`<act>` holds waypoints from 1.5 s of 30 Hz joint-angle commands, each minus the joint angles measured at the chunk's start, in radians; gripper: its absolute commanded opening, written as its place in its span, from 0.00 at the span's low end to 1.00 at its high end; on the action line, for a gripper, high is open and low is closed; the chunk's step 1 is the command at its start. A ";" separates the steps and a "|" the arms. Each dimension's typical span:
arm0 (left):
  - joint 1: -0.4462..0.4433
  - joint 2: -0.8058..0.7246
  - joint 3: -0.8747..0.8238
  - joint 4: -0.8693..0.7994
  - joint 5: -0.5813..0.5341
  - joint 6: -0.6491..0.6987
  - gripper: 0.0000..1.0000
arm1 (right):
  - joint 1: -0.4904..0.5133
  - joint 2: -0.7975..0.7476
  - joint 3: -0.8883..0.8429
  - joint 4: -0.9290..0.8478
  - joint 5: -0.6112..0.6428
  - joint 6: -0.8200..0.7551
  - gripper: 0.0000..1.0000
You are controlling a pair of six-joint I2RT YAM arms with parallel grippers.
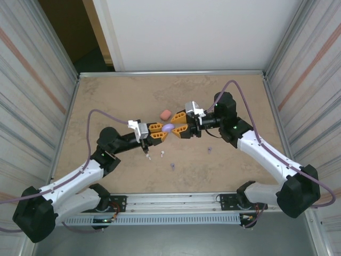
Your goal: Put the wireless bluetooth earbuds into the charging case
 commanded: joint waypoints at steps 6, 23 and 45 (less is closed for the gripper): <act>0.001 -0.007 0.023 0.000 0.017 0.004 0.00 | 0.017 0.017 0.040 -0.030 -0.032 -0.027 0.33; -0.002 0.033 0.037 -0.003 0.031 -0.009 0.48 | 0.022 -0.025 0.031 -0.035 0.002 -0.032 0.26; -0.007 0.047 0.049 -0.009 0.040 -0.005 0.24 | 0.044 0.010 0.042 -0.052 0.035 -0.025 0.28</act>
